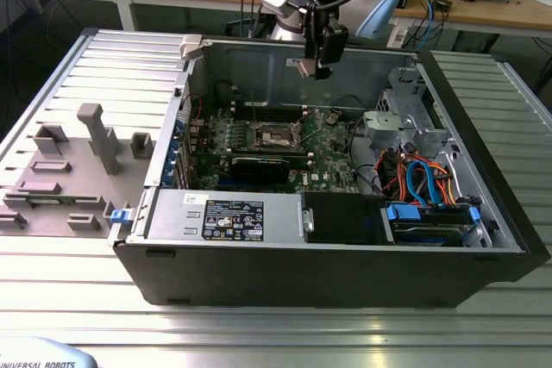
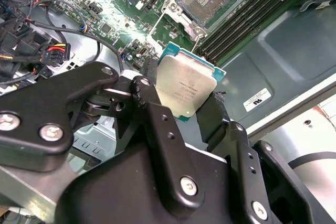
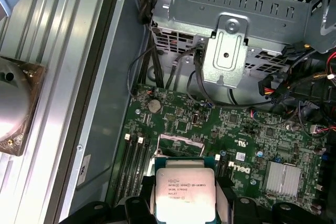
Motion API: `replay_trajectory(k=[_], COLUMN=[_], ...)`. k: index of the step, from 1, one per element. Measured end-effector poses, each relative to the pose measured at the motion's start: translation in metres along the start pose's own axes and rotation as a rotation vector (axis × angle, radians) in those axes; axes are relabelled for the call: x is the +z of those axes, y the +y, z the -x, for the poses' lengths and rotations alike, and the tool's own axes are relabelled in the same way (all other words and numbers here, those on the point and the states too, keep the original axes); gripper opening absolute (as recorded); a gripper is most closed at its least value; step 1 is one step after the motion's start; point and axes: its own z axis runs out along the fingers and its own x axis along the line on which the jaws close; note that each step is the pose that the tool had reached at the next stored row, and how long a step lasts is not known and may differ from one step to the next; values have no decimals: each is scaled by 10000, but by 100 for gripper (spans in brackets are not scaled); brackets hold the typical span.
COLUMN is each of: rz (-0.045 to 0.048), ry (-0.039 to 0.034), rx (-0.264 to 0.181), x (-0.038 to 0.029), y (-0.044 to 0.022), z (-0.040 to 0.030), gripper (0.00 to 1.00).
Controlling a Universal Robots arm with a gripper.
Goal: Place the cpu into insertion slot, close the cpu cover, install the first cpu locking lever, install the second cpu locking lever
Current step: 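Place the cpu into insertion slot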
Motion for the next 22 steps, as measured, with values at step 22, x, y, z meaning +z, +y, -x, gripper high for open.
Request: replay_trajectory(k=[22], rz=[8], ry=[-45], rx=[541], x=[-2], y=[-62], z=[-14], gripper=[54])
